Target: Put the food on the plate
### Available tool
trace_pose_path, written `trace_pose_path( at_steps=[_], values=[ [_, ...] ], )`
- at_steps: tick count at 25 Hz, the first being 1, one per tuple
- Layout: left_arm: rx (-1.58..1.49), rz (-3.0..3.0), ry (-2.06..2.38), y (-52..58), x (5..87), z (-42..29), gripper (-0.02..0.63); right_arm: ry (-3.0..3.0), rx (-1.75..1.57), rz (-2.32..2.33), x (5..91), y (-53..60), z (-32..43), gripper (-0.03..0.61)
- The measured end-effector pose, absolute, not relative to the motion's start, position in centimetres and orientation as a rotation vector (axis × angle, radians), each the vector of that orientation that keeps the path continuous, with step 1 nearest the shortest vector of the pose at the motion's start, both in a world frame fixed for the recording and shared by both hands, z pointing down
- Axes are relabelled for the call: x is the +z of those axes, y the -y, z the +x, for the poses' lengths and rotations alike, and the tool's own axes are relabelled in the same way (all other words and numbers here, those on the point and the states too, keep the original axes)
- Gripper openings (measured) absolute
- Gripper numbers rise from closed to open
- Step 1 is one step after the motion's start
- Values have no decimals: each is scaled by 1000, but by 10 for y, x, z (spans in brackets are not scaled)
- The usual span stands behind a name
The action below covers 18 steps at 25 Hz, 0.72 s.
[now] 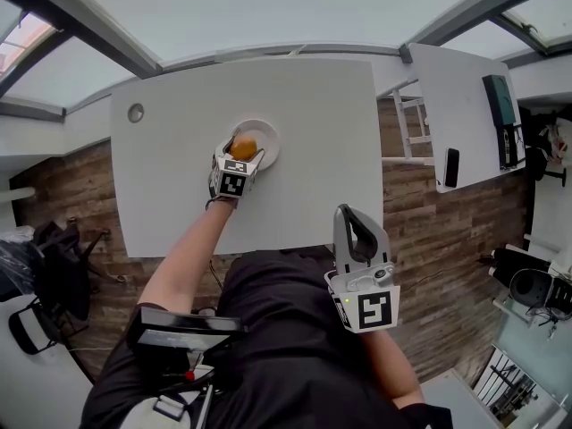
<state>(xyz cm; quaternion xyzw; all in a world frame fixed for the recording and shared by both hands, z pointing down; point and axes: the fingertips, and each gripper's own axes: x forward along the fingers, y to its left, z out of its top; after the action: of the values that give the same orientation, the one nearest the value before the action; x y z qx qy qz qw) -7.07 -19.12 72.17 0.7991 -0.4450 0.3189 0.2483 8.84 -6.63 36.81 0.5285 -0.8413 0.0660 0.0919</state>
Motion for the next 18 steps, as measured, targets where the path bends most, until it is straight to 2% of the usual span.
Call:
trace_pose_path(
  at_steps=[9,11,18],
  values=[
    [858,2205,1221,198,722,-72,353,2516,215,1530,370,67,82,6],
    [871,2171,1206,194,730,-72,388,2522,211,1524,369,68,81,6],
    [870,2174,1199,193,728,-70,390,2522,214,1535,368,68,81,6]
  ],
)
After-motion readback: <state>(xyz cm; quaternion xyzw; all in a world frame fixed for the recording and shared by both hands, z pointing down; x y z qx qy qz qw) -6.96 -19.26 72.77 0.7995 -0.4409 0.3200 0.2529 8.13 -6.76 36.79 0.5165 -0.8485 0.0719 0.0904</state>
